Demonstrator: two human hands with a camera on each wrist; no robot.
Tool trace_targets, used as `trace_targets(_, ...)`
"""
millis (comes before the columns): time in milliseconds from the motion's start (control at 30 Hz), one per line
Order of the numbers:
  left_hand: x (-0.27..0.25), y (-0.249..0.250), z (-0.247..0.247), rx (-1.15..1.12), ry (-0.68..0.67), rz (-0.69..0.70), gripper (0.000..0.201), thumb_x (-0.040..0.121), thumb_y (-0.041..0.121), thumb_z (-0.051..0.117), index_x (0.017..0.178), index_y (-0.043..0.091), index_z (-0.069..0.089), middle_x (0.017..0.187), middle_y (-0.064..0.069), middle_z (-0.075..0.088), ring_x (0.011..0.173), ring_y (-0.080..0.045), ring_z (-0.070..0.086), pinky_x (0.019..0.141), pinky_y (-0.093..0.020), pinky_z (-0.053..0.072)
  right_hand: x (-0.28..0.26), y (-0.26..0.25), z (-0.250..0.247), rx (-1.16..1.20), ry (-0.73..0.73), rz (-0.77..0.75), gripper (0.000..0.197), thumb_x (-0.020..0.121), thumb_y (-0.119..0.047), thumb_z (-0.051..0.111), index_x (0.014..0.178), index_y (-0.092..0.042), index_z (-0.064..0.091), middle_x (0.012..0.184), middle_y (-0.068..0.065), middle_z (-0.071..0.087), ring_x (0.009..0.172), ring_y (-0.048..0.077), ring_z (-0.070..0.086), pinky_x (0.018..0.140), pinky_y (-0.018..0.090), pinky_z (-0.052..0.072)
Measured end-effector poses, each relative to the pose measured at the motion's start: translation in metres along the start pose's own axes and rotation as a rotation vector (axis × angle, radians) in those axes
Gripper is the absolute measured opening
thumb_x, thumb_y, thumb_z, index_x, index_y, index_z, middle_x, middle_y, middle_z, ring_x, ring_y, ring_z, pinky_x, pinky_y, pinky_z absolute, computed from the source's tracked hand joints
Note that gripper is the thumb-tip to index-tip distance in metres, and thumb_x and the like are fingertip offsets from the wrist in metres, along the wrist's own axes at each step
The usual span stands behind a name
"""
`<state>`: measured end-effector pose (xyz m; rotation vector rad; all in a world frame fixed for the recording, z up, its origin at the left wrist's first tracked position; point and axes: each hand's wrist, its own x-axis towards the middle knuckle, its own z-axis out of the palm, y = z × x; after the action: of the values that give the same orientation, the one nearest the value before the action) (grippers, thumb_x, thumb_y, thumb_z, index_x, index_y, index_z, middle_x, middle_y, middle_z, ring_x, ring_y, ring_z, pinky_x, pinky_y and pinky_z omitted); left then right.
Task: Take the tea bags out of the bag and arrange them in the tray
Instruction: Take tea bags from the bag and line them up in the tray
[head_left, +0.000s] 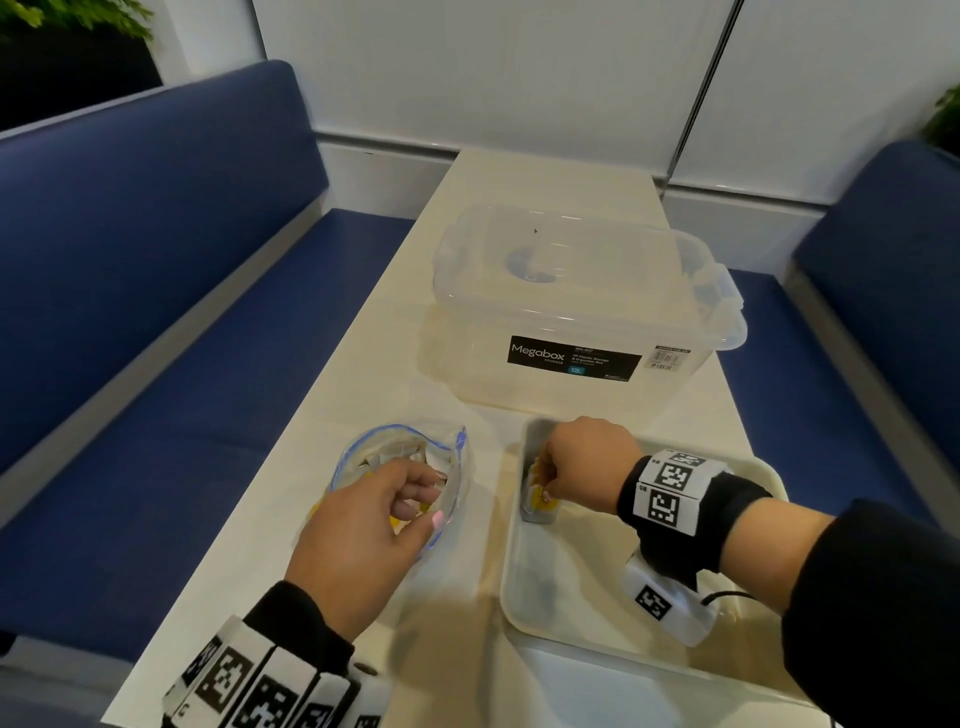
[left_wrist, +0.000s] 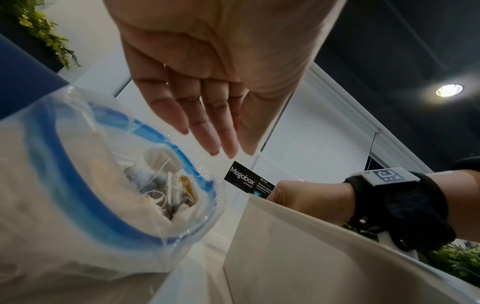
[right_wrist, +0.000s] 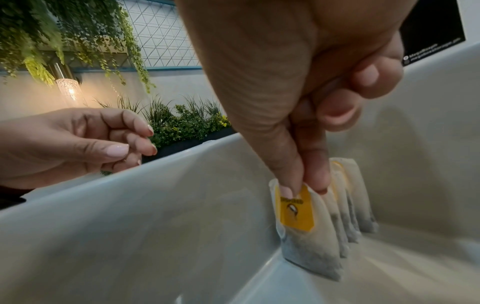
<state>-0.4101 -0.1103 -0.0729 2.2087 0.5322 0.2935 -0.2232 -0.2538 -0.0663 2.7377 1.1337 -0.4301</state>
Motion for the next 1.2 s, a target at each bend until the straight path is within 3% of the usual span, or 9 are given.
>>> trace_targets(167, 0.009, -0.004, -0.011, 0.113, 0.047, -0.047, 0.025, 0.086, 0.018, 0.061, 0.09, 0.041, 0.053, 0.09, 0.024, 0.065, 0.08, 0.004, 0.059, 0.077, -0.023, 0.049, -0.001, 0.002, 0.0, 0.013, 0.006, -0.024, 0.017, 0.079, -0.034, 0.065, 0.087, -0.021, 0.073, 0.078, 0.001, 0.066, 0.067, 0.019, 0.053, 0.047, 0.019, 0.026)
trace_targets(300, 0.021, -0.009, -0.022, 0.433, 0.052, -0.127, 0.021, 0.09, 0.019, 0.051, 0.1, 0.037, 0.053, 0.099, 0.015, 0.063, 0.082, -0.011, 0.06, 0.068, -0.028, 0.044, -0.007, 0.006, -0.009, 0.079, 0.079, -0.002, 0.018, 0.077, -0.043, 0.067, 0.084, -0.027, 0.071, 0.065, -0.009, 0.053, 0.068, 0.016, 0.052, 0.048, 0.019, 0.026)
trace_targets(400, 0.03, -0.005, -0.023, 0.639, -0.043, -0.141, 0.022, 0.091, 0.023, 0.047, 0.105, 0.038, 0.056, 0.1, 0.004, 0.058, 0.083, -0.016, 0.059, 0.065, -0.026, 0.04, -0.012, 0.008, -0.017, 0.14, 0.111, 0.007, 0.022, 0.078, -0.049, 0.065, 0.081, -0.028, 0.069, 0.072, -0.008, 0.061, 0.074, 0.016, 0.058, 0.054, 0.022, 0.035)
trace_targets(467, 0.034, 0.001, -0.018, 0.773, -0.126, -0.12, 0.017, 0.089, 0.037, 0.053, 0.105, 0.038, 0.057, 0.101, 0.003, 0.056, 0.088, -0.015, 0.054, 0.07, -0.025, 0.041, -0.017, 0.01, -0.021, 0.174, 0.143, 0.005, 0.024, 0.078, -0.05, 0.064, 0.08, -0.027, 0.068, 0.079, -0.006, 0.067, 0.077, 0.015, 0.06, 0.06, 0.024, 0.041)
trace_targets(567, 0.037, 0.003, -0.01, 1.004, -0.248, -0.092, 0.028, 0.083, 0.051, 0.057, 0.104, 0.033, 0.057, 0.103, 0.007, 0.06, 0.102, -0.016, 0.048, 0.082, -0.028, 0.037, -0.025, 0.01, -0.024, 0.2, 0.187, -0.004, 0.024, 0.078, -0.051, 0.064, 0.078, -0.028, 0.068, 0.079, -0.007, 0.067, 0.076, 0.014, 0.06, 0.062, 0.025, 0.041)
trace_targets(700, 0.038, -0.002, -0.002, 1.115, -0.278, -0.113, 0.023, 0.089, 0.04, 0.047, 0.106, 0.03, 0.056, 0.105, 0.006, 0.061, 0.106, -0.018, 0.049, 0.085, -0.031, 0.034, -0.036, 0.011, -0.028, 0.237, 0.186, -0.015, 0.021, 0.079, -0.05, 0.064, 0.076, -0.029, 0.066, 0.078, -0.008, 0.066, 0.074, 0.012, 0.059, 0.061, 0.025, 0.042)
trace_targets(967, 0.034, -0.003, -0.009, 1.023, -0.203, -0.102, 0.029, 0.096, 0.026, 0.035, 0.108, 0.033, 0.061, 0.096, 0.003, 0.062, 0.092, -0.018, 0.05, 0.075, -0.028, 0.033, -0.049, 0.012, -0.035, 0.274, 0.19, -0.047, 0.02, 0.08, -0.049, 0.064, 0.077, -0.03, 0.066, 0.073, -0.01, 0.063, 0.071, 0.01, 0.057, 0.06, 0.024, 0.041)
trace_targets(1067, 0.029, -0.002, -0.02, 0.688, -0.088, -0.1, 0.028, 0.098, 0.034, 0.036, 0.11, 0.036, 0.061, 0.092, 0.005, 0.063, 0.09, -0.016, 0.053, 0.076, -0.028, 0.042, -0.052, 0.006, -0.04, 0.309, 0.215, -0.093, 0.017, 0.082, -0.046, 0.063, 0.079, -0.03, 0.066, 0.072, -0.012, 0.061, 0.071, 0.009, 0.056, 0.059, 0.023, 0.039)
trace_targets(1200, 0.026, 0.0, -0.027, 0.098, -0.019, -0.06, 0.016, 0.096, 0.03, 0.047, 0.092, 0.028, 0.062, 0.089, 0.003, 0.067, 0.085, -0.014, 0.06, 0.072, -0.021, 0.045, -0.054, -0.008, -0.049, 0.396, 0.295, -0.269, 0.011, 0.087, -0.038, 0.061, 0.096, -0.037, 0.067, 0.081, -0.016, 0.063, 0.073, 0.003, 0.054, 0.067, 0.025, 0.041)
